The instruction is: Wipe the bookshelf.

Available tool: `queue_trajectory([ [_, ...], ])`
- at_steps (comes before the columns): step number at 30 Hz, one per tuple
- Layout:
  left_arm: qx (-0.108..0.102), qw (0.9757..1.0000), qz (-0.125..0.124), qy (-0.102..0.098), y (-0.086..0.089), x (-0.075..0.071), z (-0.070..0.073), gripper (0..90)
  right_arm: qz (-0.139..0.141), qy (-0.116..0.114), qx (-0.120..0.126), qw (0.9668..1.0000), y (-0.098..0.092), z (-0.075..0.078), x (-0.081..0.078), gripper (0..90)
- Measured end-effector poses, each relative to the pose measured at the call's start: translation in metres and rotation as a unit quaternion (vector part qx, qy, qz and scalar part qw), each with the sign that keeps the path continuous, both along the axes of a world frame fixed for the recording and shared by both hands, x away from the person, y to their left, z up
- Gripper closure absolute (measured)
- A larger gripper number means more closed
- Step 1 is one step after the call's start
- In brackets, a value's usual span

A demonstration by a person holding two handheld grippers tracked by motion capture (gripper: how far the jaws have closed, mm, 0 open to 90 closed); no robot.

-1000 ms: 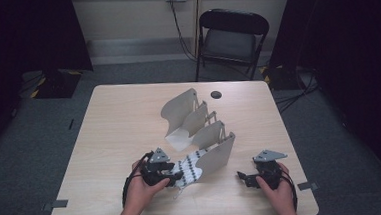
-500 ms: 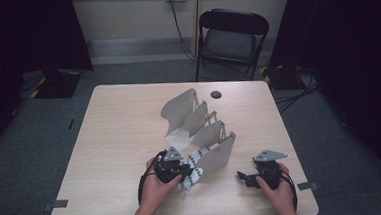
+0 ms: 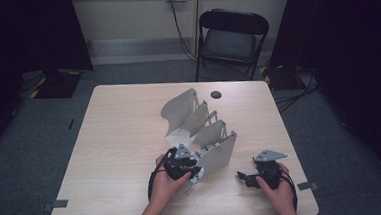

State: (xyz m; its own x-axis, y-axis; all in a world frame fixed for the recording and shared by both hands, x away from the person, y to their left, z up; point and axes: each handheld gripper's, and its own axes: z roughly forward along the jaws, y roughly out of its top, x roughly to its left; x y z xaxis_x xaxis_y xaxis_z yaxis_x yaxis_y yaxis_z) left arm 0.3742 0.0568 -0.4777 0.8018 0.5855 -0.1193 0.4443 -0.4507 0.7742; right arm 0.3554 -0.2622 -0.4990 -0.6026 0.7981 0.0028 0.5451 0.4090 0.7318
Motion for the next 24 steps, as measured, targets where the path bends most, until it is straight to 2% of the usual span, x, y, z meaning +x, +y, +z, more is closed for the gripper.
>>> queue_trajectory([
  [3, 0.000, 0.9997, 0.008, -0.025, 0.007, -0.001, 0.007, 51.9, 0.000, 0.000, 0.000, 1.0000, 0.000, 0.000, 0.000, 13.7],
  [6, -0.004, 0.9990, 0.020, -0.040, 0.010, 0.005, 0.009, 44.4, 0.000, 0.000, 0.000, 1.0000, 0.000, 0.000, 0.000, 13.7],
  [10, -0.009, 0.9996, 0.011, -0.026, 0.003, 0.012, 0.003, 39.2, 0.000, 0.000, 0.000, 1.0000, 0.000, 0.000, 0.000, 13.7],
  [13, 0.009, 0.9998, 0.005, -0.018, -0.005, 0.015, -0.008, 35.3, 0.000, 0.000, 0.000, 1.0000, 0.000, 0.000, 0.000, 13.7],
  [15, 0.010, 0.9999, -0.004, -0.010, -0.009, 0.014, -0.013, 38.3, 0.000, 0.000, 0.000, 1.0000, 0.000, 0.000, 0.000, 13.7],
  [17, 0.028, 0.9993, -0.013, -0.019, -0.011, 0.011, -0.015, 46.5, 0.000, 0.000, 0.000, 1.0000, 0.000, 0.000, 0.000, 13.7],
  [18, 0.025, 0.9995, -0.013, -0.014, -0.012, 0.010, -0.014, 51.0, 0.000, 0.000, 0.000, 1.0000, 0.000, 0.000, 0.000, 13.7],
  [21, 0.036, 0.9991, -0.020, 0.001, -0.013, 0.009, -0.009, 67.1, 0.000, 0.000, 0.000, 1.0000, 0.000, 0.000, 0.000, 13.7],
  [23, 0.042, 0.9988, -0.025, 0.007, -0.014, 0.007, -0.005, 73.7, 0.000, 0.000, 0.000, 1.0000, 0.000, 0.000, 0.000, 13.6],
  [24, 0.035, 0.9990, -0.024, 0.012, -0.014, 0.006, -0.004, 75.1, 0.000, 0.000, 0.000, 1.0000, 0.000, 0.000, 0.000, 13.6],
])
